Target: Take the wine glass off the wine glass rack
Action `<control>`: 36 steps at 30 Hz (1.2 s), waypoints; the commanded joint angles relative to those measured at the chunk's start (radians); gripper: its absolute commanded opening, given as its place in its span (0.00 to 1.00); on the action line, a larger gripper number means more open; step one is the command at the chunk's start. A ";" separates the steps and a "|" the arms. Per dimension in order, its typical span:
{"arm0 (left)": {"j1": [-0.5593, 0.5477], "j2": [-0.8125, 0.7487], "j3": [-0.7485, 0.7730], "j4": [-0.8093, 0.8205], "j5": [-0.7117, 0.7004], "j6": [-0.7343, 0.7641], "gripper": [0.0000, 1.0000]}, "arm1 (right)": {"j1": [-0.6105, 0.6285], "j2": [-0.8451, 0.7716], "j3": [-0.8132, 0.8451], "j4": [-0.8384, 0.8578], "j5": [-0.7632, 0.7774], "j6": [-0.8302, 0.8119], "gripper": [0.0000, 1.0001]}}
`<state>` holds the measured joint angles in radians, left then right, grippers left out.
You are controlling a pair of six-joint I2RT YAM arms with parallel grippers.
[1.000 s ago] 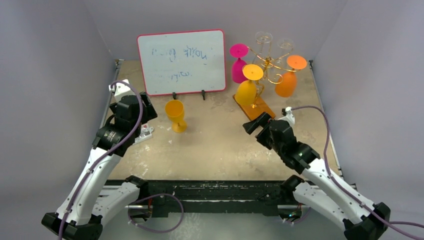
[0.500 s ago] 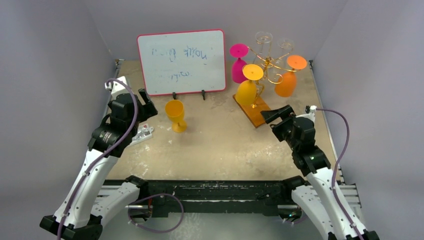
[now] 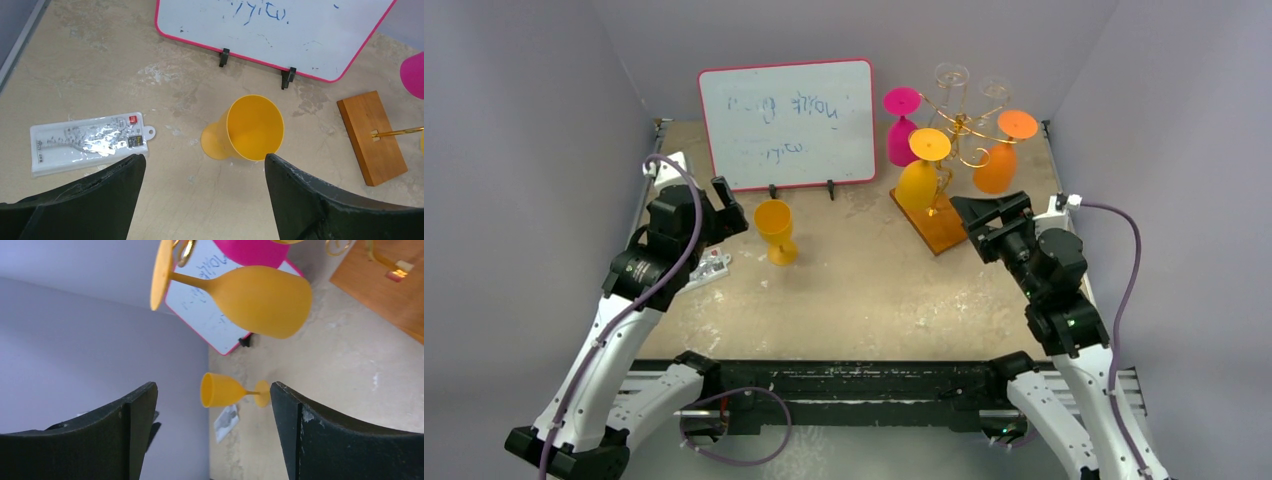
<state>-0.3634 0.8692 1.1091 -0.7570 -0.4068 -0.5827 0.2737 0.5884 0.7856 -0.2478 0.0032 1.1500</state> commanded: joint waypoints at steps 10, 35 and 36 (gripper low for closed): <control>-0.004 -0.065 -0.119 0.051 -0.224 0.097 0.89 | -0.004 0.192 0.264 0.053 0.061 0.092 0.81; -0.003 -0.173 -0.287 0.189 -0.372 0.095 0.91 | 0.044 0.358 0.367 0.074 0.226 0.037 0.64; -0.004 -0.175 -0.288 0.198 -0.373 0.099 0.91 | 0.046 0.365 0.372 0.076 0.225 0.033 0.62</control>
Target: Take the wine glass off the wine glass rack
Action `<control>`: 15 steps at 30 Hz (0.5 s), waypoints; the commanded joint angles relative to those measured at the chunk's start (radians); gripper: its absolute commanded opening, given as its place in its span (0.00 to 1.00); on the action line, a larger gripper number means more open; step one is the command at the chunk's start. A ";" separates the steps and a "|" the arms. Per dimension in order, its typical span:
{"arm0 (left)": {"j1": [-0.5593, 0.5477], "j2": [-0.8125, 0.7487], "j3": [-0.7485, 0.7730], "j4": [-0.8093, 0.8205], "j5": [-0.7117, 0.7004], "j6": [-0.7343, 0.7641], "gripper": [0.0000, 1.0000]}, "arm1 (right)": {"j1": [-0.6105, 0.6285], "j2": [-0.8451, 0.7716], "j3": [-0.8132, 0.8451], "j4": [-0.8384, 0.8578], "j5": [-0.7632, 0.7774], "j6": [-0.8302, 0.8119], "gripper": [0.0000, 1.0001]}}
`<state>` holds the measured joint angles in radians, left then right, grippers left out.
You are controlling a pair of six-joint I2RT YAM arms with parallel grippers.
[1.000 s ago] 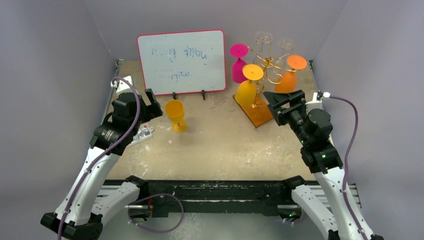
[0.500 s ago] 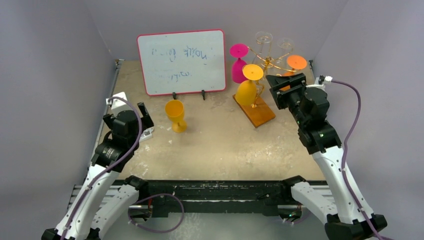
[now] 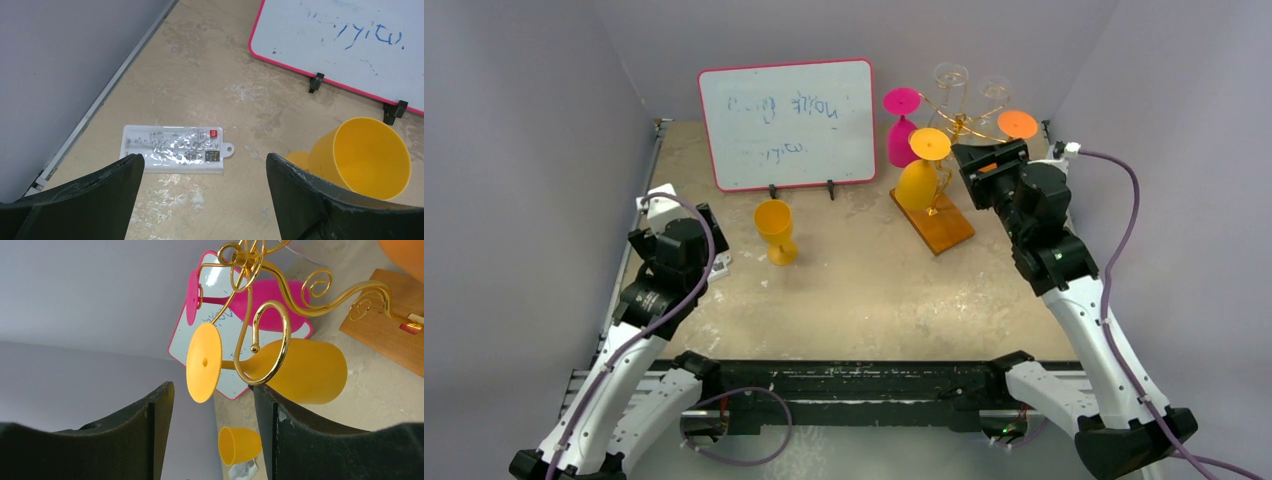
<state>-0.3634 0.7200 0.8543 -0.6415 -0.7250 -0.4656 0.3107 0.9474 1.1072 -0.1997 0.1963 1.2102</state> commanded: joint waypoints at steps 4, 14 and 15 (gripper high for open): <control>-0.004 -0.008 -0.054 0.123 -0.051 -0.012 0.91 | 0.022 0.041 0.074 0.050 0.012 -0.052 0.56; -0.004 -0.009 -0.046 0.105 -0.057 -0.016 0.91 | 0.175 0.105 0.118 0.001 0.266 -0.032 0.53; -0.004 -0.010 -0.046 0.105 -0.057 -0.016 0.91 | 0.185 0.111 0.122 -0.009 0.288 -0.027 0.52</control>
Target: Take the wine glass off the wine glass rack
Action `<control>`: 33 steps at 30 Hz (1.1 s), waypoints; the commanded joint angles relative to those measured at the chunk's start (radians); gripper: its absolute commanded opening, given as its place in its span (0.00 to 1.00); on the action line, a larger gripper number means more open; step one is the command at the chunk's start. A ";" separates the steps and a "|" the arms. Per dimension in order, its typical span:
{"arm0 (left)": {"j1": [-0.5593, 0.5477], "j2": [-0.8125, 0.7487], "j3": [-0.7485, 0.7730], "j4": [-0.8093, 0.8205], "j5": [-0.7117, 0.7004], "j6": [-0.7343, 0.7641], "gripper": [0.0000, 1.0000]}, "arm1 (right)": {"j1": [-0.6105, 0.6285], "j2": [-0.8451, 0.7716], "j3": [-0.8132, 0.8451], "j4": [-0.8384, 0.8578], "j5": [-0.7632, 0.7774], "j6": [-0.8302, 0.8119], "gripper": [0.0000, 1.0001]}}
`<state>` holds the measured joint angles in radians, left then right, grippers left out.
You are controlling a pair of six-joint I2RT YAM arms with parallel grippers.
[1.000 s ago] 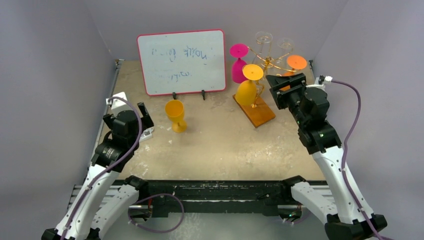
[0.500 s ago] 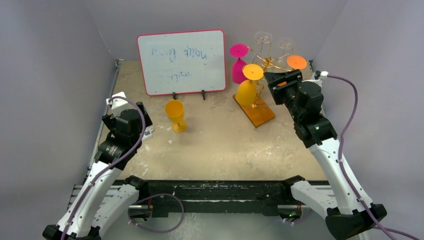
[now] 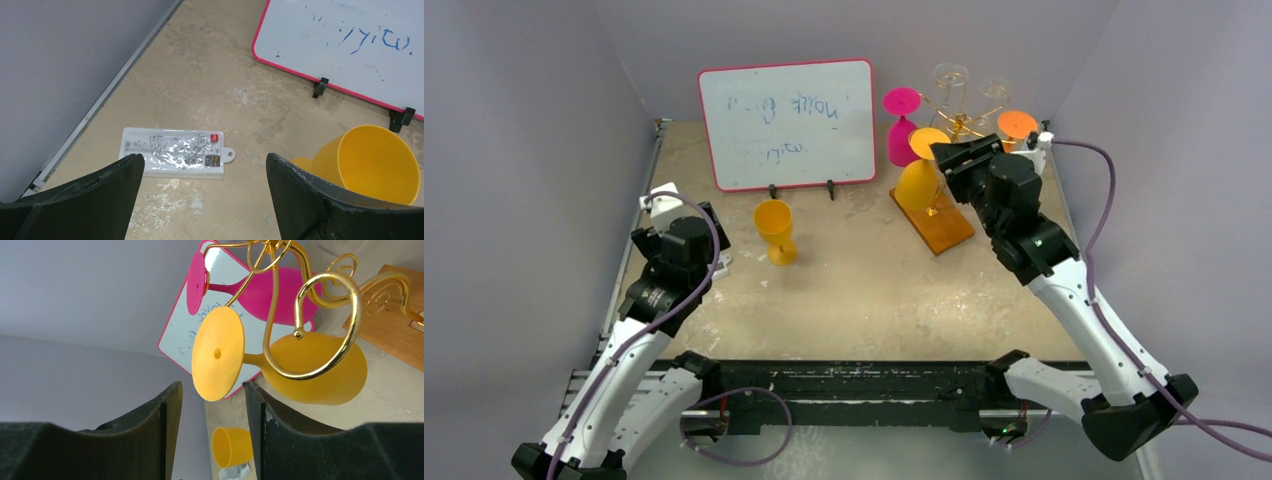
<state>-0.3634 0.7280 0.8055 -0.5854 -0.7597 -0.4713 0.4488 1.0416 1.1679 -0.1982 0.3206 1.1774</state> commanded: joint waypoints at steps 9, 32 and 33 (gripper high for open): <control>-0.004 -0.017 -0.004 0.061 -0.012 -0.002 0.91 | 0.087 0.008 -0.040 0.085 0.219 0.175 0.51; -0.004 -0.010 -0.012 0.073 0.014 0.007 0.90 | 0.177 0.032 -0.075 0.152 0.369 0.299 0.25; -0.004 -0.008 -0.012 0.074 0.016 0.008 0.90 | 0.185 0.028 -0.076 0.152 0.382 0.298 0.23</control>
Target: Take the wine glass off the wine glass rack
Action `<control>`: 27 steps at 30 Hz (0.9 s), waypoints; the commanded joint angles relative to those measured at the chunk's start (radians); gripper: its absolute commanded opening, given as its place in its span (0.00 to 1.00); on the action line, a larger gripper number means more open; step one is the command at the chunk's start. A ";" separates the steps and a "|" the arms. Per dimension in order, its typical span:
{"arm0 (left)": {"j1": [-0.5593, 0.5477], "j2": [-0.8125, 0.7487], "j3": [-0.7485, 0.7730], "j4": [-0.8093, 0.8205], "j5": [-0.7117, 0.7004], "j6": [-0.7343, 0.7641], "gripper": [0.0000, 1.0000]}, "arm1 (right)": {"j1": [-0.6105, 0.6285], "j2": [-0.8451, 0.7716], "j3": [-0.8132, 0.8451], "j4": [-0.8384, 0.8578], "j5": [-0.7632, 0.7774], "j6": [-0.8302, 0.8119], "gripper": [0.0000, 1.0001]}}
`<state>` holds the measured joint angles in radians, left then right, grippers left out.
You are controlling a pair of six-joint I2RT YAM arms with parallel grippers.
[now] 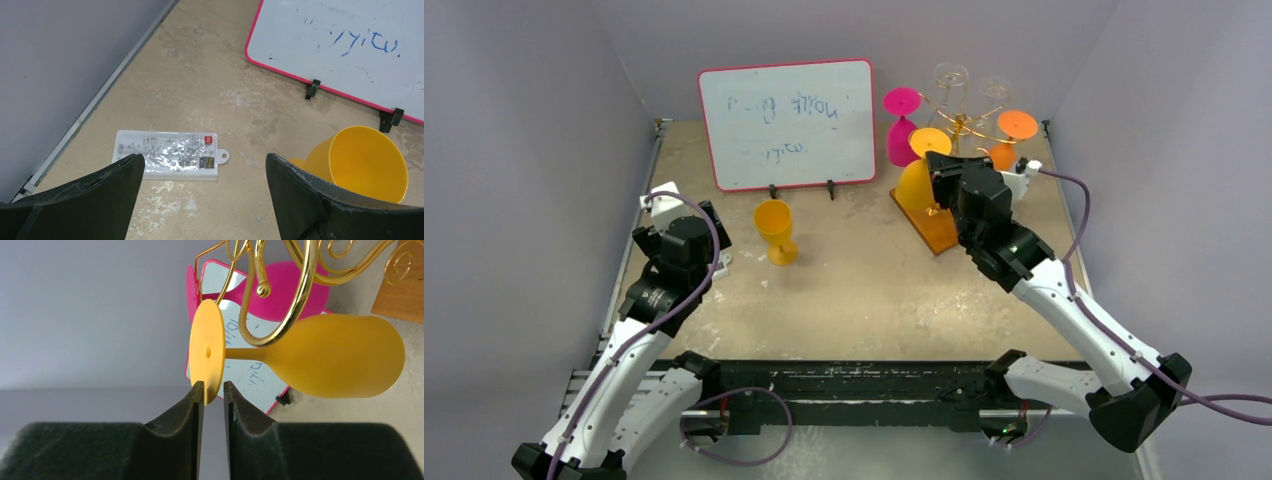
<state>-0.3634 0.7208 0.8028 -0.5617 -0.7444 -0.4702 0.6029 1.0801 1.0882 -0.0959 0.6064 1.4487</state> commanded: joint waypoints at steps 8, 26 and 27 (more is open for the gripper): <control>-0.004 0.007 -0.018 0.061 0.013 0.013 0.90 | 0.046 -0.029 0.027 0.066 0.140 -0.051 0.19; -0.003 0.027 -0.020 0.065 0.049 0.022 0.90 | 0.047 -0.027 0.008 0.027 0.222 -0.012 0.29; -0.003 0.027 -0.021 0.063 0.048 0.022 0.89 | 0.047 -0.025 0.010 0.026 0.226 -0.013 0.29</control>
<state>-0.3634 0.7490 0.7868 -0.5392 -0.7074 -0.4633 0.6434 1.0687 1.0897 -0.0998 0.7620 1.4284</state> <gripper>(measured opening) 0.899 0.289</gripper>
